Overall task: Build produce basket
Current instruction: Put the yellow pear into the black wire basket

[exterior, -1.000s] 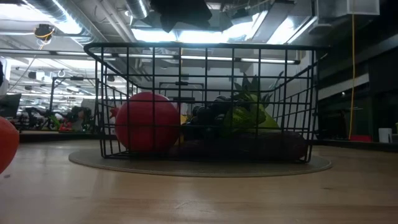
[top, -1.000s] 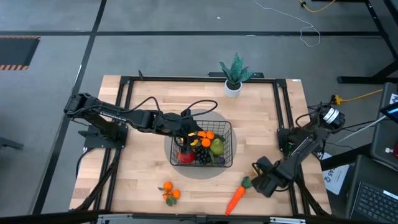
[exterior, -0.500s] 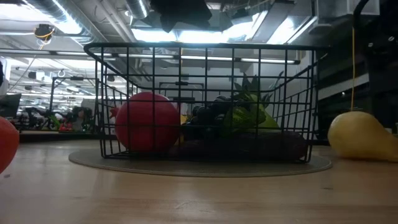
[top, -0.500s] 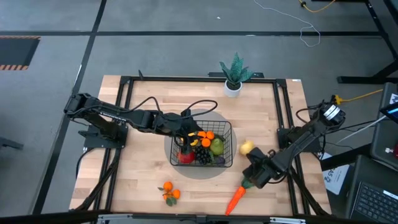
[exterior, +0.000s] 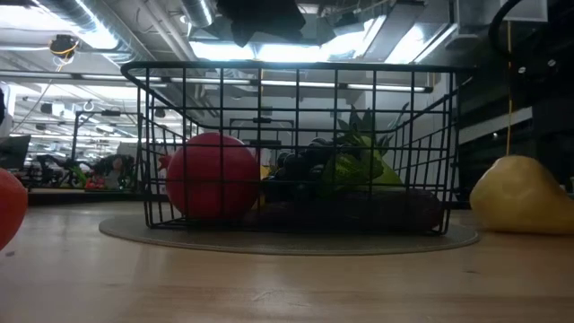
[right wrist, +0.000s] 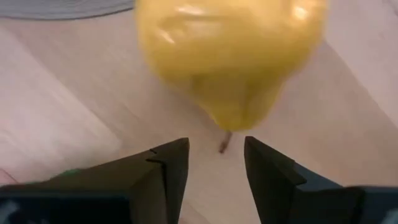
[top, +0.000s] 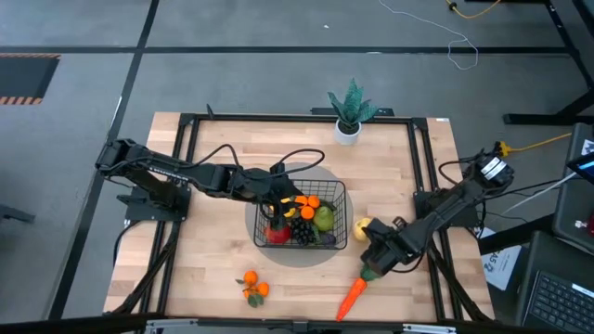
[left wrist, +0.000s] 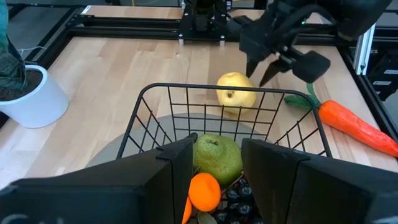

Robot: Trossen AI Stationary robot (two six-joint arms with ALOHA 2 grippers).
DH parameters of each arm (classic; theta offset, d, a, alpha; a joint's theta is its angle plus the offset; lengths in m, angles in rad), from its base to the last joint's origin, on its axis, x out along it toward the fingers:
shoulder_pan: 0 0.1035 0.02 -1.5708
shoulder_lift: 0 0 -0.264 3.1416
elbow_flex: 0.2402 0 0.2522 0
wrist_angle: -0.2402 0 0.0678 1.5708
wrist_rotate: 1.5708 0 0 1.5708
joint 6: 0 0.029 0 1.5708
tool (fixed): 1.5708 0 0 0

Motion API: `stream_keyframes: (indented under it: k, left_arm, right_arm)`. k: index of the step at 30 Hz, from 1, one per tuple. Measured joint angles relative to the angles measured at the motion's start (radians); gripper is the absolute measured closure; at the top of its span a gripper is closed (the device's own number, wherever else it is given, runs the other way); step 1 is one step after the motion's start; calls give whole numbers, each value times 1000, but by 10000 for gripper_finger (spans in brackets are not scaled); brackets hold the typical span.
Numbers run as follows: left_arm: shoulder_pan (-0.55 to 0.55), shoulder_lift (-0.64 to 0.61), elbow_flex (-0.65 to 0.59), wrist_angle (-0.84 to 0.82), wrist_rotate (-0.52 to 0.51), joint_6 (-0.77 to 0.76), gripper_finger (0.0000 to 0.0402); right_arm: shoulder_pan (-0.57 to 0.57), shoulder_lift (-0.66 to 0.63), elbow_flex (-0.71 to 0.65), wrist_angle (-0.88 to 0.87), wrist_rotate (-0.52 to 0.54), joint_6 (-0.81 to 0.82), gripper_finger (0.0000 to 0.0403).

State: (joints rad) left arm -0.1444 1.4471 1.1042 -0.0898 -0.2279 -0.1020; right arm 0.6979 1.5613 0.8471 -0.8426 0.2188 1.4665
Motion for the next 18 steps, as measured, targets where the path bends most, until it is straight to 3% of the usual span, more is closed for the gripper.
stream_keyframes:
  k: [18]
  left_arm:
    - [0,0,0,-1,0,7,277]
  right_arm:
    - [-61,104,0,-4,-28,-121,257]
